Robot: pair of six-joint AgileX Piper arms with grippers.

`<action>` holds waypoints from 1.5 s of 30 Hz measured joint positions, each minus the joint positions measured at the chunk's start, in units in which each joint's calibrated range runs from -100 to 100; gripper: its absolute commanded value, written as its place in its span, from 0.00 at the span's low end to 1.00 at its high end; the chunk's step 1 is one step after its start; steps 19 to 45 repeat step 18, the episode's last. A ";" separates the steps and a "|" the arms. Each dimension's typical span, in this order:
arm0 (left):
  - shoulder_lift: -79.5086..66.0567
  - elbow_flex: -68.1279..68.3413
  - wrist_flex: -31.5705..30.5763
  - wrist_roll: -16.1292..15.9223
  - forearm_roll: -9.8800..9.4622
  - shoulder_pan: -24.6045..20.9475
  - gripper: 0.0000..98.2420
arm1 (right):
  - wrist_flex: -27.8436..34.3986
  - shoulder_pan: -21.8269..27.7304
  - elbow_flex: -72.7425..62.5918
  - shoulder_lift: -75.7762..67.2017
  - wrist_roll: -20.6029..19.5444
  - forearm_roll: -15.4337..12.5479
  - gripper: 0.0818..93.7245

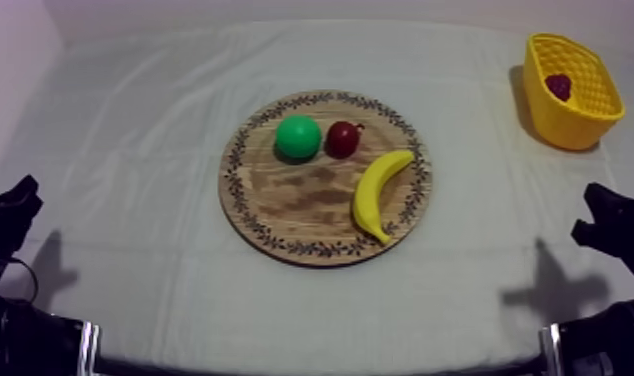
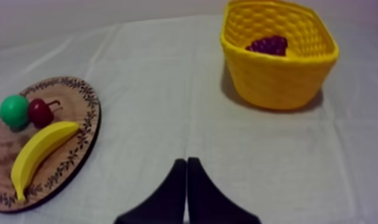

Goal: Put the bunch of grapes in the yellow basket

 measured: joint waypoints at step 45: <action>0.00 0.00 0.00 0.00 0.00 0.00 0.00 | -0.21 -0.61 0.13 -0.43 8.52 -0.20 0.00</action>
